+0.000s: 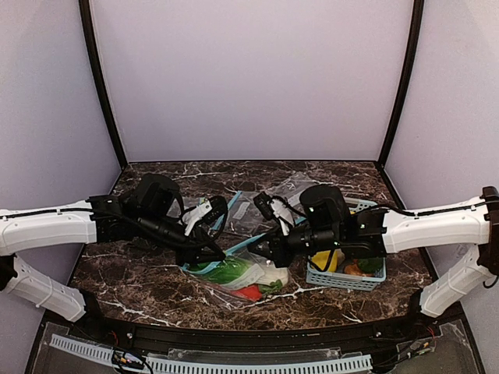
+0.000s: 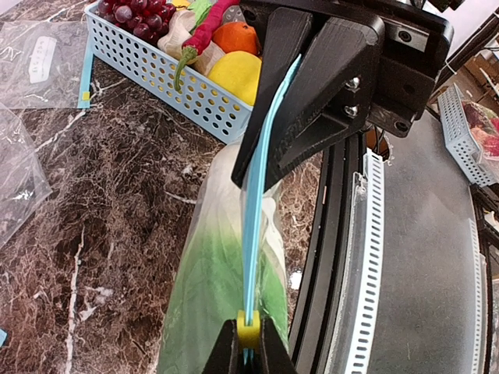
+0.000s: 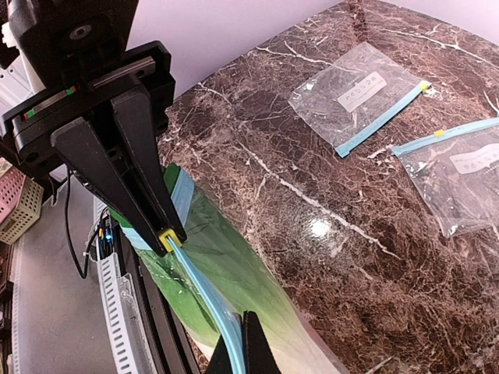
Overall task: Place the food in the zip-top bag and seal the zipper
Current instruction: Zip the zipper of the food storage bag.
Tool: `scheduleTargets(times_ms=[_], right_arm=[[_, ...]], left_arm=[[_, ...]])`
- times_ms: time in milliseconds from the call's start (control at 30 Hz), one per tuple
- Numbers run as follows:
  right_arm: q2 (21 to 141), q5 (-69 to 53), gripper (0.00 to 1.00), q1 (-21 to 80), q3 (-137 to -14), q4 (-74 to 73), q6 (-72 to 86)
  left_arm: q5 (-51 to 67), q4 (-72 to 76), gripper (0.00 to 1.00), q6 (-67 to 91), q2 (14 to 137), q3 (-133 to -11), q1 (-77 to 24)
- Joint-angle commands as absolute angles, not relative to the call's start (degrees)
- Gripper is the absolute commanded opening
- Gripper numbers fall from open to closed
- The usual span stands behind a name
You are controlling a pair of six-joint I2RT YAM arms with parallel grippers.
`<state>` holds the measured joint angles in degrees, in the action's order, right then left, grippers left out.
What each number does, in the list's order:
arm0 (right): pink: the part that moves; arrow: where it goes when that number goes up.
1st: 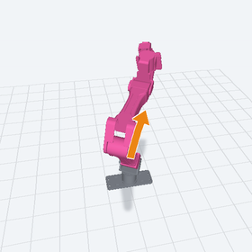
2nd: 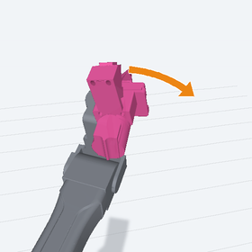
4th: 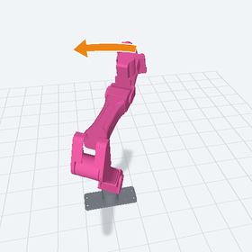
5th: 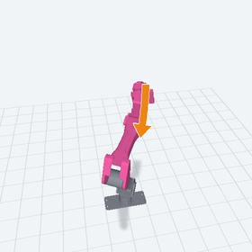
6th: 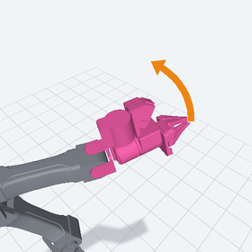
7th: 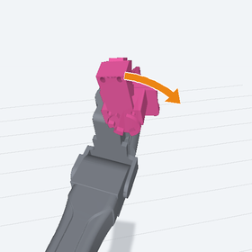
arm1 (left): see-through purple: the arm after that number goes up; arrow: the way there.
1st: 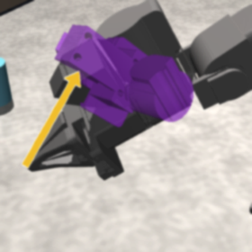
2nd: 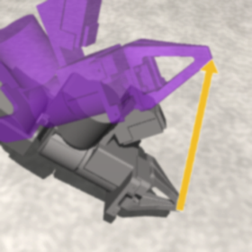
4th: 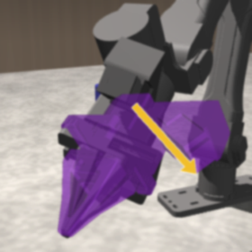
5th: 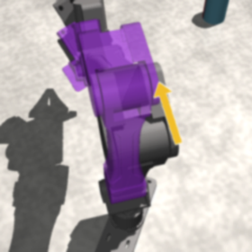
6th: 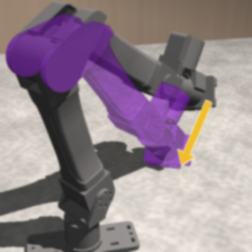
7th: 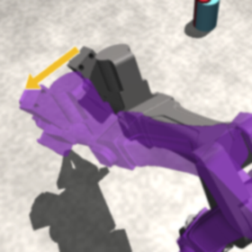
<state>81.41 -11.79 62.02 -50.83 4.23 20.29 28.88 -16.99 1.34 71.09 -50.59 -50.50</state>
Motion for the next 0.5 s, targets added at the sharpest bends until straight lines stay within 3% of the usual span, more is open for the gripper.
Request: scheduleTargets(times_ms=[0, 467], right_arm=[[81.4, -3.9, 0.00, 57.7, -51.7, 0.2, 19.9], [81.9, -3.3, 0.00, 55.3, -51.6, 0.2, 19.8]], left_arm=[[28.0, -27.8, 0.01, 2.1, 67.7, -47.3, -49.6], [27.3, -28.3, 0.01, 3.0, 64.0, -43.9, -48.1]])
